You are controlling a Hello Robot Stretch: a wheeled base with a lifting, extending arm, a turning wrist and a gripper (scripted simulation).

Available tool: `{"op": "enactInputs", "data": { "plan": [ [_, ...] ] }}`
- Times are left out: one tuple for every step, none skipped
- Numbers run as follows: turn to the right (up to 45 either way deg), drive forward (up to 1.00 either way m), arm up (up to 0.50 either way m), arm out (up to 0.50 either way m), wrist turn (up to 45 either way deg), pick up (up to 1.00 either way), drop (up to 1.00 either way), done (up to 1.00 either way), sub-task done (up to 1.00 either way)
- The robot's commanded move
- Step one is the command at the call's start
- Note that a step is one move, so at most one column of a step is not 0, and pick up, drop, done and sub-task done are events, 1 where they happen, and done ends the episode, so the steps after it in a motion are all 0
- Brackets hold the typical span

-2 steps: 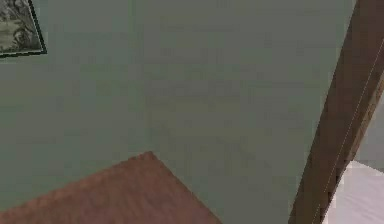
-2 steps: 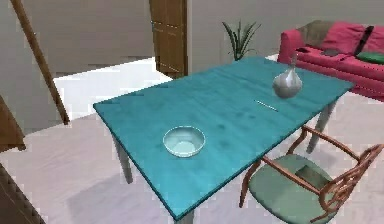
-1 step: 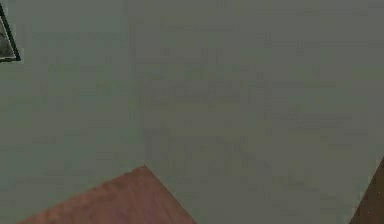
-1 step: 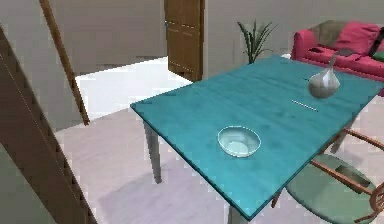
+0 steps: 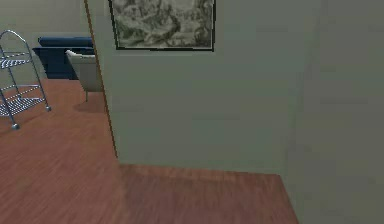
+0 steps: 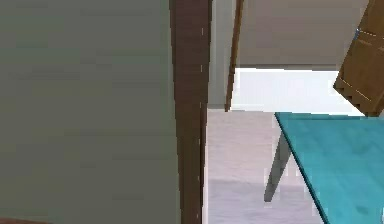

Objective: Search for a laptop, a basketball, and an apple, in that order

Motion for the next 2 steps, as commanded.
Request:
{"op": "enactInputs", "data": {
  "plan": [
    [-15.0,0.0,0.0,0.0,0.0,0.0,0.0,0.0,0.0],
    [0.0,0.4,0.0,0.0,0.0,0.0,0.0,0.0,0.0]
  ]
}}
